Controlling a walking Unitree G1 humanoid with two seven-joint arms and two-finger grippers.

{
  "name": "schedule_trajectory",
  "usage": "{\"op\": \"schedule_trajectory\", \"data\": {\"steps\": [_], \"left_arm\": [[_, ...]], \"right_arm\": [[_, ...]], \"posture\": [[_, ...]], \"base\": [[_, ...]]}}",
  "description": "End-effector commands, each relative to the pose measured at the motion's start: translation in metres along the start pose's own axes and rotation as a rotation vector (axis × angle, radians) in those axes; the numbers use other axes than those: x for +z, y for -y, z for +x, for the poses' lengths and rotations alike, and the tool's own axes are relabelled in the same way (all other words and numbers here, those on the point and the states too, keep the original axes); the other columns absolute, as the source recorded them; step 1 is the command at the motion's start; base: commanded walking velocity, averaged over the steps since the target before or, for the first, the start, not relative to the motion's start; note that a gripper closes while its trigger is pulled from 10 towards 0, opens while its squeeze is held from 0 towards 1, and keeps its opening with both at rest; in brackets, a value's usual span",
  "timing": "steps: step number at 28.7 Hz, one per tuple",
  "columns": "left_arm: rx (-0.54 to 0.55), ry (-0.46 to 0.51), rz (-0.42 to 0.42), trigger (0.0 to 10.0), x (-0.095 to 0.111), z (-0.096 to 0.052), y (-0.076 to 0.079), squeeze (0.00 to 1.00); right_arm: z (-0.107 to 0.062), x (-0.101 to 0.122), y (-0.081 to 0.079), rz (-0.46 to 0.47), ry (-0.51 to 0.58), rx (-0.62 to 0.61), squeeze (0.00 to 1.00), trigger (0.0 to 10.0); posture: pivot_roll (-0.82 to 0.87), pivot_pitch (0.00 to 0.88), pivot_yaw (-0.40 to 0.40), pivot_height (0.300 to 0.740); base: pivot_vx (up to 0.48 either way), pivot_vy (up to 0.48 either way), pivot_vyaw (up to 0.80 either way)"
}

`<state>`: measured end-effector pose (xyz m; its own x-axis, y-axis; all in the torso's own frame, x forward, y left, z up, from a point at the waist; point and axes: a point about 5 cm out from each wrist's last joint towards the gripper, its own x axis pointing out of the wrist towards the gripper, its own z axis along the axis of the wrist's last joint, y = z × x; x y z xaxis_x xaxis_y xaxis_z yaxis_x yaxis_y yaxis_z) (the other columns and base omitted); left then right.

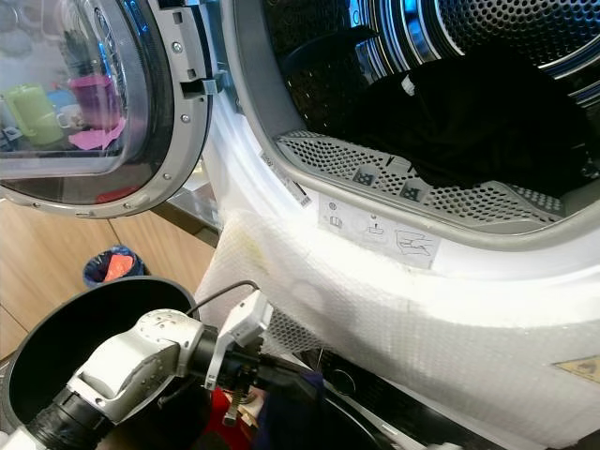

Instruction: Clothes washing

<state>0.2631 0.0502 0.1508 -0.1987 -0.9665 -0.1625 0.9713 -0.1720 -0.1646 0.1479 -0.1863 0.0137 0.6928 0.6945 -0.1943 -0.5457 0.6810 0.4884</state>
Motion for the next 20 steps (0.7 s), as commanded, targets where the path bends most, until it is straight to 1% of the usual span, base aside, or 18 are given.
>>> {"op": "schedule_trajectory", "data": {"steps": [1,2,3,5,7,10,11,12,13,14,18,19,20], "left_arm": [[-0.027,-0.006,0.055,0.0,0.008,0.004,0.0,0.0],[-0.037,0.002,0.06,0.0,0.01,0.007,0.0,0.0],[-0.037,0.002,0.06,0.0,0.01,0.007,0.0,0.0],[-0.054,0.012,0.075,0.0,0.013,0.015,-0.001,0.0],[-0.056,0.013,0.08,0.0,0.013,0.016,-0.001,0.0],[-0.051,0.033,0.094,0.0,0.019,0.025,-0.004,0.0],[-0.052,0.052,0.107,0.0,0.024,0.03,-0.006,0.0],[-0.052,0.057,0.109,0.0,0.025,0.031,-0.006,0.0],[-0.053,0.065,0.114,0.0,0.027,0.033,-0.007,0.0],[-0.052,0.077,0.122,0.0,0.031,0.036,-0.008,0.0],[-0.049,0.097,0.139,0.0,0.038,0.039,-0.01,0.0],[-0.048,0.114,0.149,0.0,0.043,0.041,-0.011,0.0],[-0.048,0.114,0.149,0.0,0.043,0.041,-0.011,0.0]], "right_arm": [[0.005,0.005,-0.01,-0.008,-0.007,0.061,1.0,10.0],[0.008,0.007,-0.018,-0.009,-0.013,0.102,1.0,10.0],[0.008,0.007,-0.018,-0.009,-0.013,0.102,1.0,10.0],[0.014,0.01,-0.03,-0.015,-0.027,0.16,1.0,10.0],[0.016,0.011,-0.031,-0.023,-0.031,0.16,1.0,10.0],[0.024,0.013,-0.03,-0.06,-0.039,0.133,1.0,10.0],[0.032,0.015,-0.026,-0.101,-0.041,0.086,0.91,10.0],[0.033,0.016,-0.025,-0.11,-0.043,0.074,0.91,10.0],[0.037,0.016,-0.021,-0.119,-0.043,0.039,0.0,10.0],[0.042,0.016,-0.016,-0.108,-0.04,-0.005,0.0,10.0],[0.05,0.016,-0.013,-0.126,-0.04,-0.052,0.0,10.0],[0.056,0.015,-0.003,-0.146,-0.047,-0.146,0.0,10.0],[0.056,0.015,-0.003,-0.146,-0.047,-0.146,0.0,10.0]], "posture": [[0.1,0.062,0.048,0.74],[0.1,0.064,0.049,0.74],[0.1,0.064,0.049,0.74],[0.09,0.065,0.05,0.74],[0.09,0.066,0.051,0.74],[0.09,0.065,0.052,0.74],[0.09,0.064,0.053,0.74],[0.09,0.062,0.054,0.74],[0.09,0.062,0.054,0.74],[0.09,0.062,0.054,0.74],[0.09,0.062,0.054,0.74],[0.1,0.058,0.055,0.74],[0.1,0.058,0.055,0.74]], "base": [[0.0,0.0,0.0],[0.0,0.0,0.0],[0.0,0.0,0.0],[0.0,0.0,0.0],[0.0,0.0,0.0],[0.0,0.0,0.0],[0.0,0.0,0.0],[0.0,0.0,0.0],[0.0,0.0,0.0],[0.0,0.0,0.0],[0.0,0.0,0.0],[0.0,0.0,0.0],[0.0,0.0,0.0]]}}
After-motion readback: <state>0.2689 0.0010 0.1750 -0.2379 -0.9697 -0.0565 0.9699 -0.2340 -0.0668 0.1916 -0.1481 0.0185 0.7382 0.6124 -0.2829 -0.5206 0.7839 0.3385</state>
